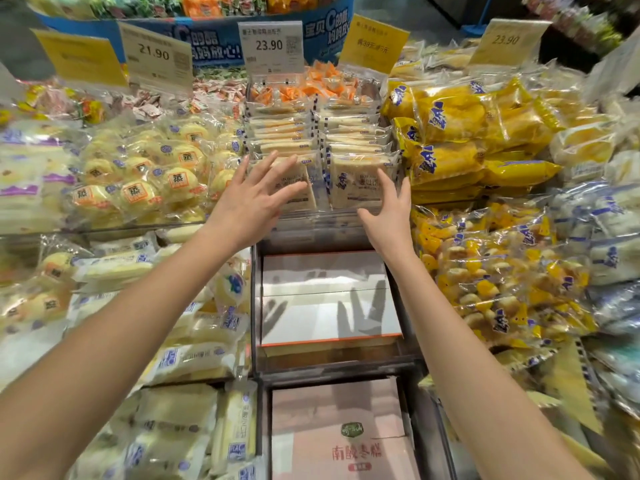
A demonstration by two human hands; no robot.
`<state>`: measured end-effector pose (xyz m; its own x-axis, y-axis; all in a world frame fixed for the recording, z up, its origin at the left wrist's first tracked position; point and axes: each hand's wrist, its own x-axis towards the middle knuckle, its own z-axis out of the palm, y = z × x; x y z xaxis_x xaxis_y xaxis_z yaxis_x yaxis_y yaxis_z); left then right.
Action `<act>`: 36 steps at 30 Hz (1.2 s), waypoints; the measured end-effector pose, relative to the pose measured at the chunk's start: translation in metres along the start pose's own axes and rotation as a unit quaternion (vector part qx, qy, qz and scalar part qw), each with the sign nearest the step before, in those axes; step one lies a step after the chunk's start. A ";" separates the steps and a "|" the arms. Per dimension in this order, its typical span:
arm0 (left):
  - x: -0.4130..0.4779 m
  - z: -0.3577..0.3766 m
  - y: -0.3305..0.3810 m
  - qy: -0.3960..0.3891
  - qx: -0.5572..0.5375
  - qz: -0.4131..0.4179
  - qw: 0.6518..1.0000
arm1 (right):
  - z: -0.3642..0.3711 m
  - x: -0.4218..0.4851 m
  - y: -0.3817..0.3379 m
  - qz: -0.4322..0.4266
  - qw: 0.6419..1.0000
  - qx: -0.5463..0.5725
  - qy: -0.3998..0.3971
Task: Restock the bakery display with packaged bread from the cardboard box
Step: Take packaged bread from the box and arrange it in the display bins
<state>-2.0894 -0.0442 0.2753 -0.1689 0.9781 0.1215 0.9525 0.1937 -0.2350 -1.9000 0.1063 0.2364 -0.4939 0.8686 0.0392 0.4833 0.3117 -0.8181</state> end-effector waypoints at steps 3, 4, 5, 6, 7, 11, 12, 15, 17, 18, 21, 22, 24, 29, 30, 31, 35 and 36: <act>-0.013 -0.011 0.017 0.034 -0.040 0.000 0.999 | -0.015 -0.030 0.006 0.019 1.000 0.014 0.019; -0.018 -0.014 0.027 0.045 -0.048 0.004 0.998 | -0.021 -0.042 0.010 0.018 0.999 0.021 0.022; -0.023 -0.016 0.037 0.058 -0.055 0.009 0.997 | -0.026 -0.054 0.014 0.018 0.999 0.026 0.022; -0.027 -0.018 0.048 0.073 -0.061 0.016 0.995 | -0.032 -0.065 0.017 0.018 0.999 0.027 0.020; -0.032 -0.020 0.059 0.091 -0.069 0.021 0.993 | -0.038 -0.077 0.020 0.018 0.999 0.027 0.020; -0.054 -0.025 0.109 0.147 -0.093 0.029 0.984 | -0.069 -0.119 0.036 0.015 0.999 0.031 0.019; -0.058 -0.026 0.122 0.157 -0.098 0.036 0.982 | -0.079 -0.129 0.042 0.012 0.999 0.030 0.021; -0.064 -0.033 0.160 0.155 -0.109 0.067 0.980 | -0.108 -0.156 0.061 0.012 0.999 0.026 0.023; -0.059 -0.039 0.185 0.143 -0.115 0.095 0.978 | -0.128 -0.174 0.074 0.026 0.999 0.019 0.028; -0.055 -0.042 0.198 0.135 -0.116 0.110 0.978 | -0.138 -0.182 0.082 0.034 0.999 0.016 0.031; -0.043 -0.054 0.238 0.129 -0.121 0.155 0.972 | -0.170 -0.205 0.111 0.064 0.997 0.005 0.047; -0.039 -0.059 0.253 0.129 -0.124 0.169 0.969 | -0.183 -0.213 0.122 0.077 0.996 0.005 0.053; -0.028 -0.067 0.285 0.138 -0.126 0.204 0.961 | -0.211 -0.226 0.144 0.091 0.994 0.009 0.063; -0.007 -0.093 0.400 0.138 -0.163 0.226 0.951 | -0.296 -0.262 0.204 0.118 0.988 0.003 0.103; -0.005 -0.096 0.428 0.135 -0.176 0.223 0.949 | -0.314 -0.270 0.218 0.129 0.985 0.010 0.110; -0.003 -0.099 0.456 0.134 -0.189 0.220 0.948 | -0.333 -0.278 0.231 0.141 0.983 0.016 0.115; 0.007 -0.108 0.570 0.120 -0.228 0.237 0.937 | -0.411 -0.315 0.289 0.180 0.971 0.011 0.158; 0.011 -0.109 0.596 0.116 -0.235 0.251 0.932 | -0.431 -0.324 0.302 0.190 0.967 0.010 0.172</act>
<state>-1.4957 0.0740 0.2420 0.3350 0.8835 0.3274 0.9119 -0.3915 0.1234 -1.2824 0.0848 0.2234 -0.0126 0.9967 -0.0806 0.5661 -0.0593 -0.8222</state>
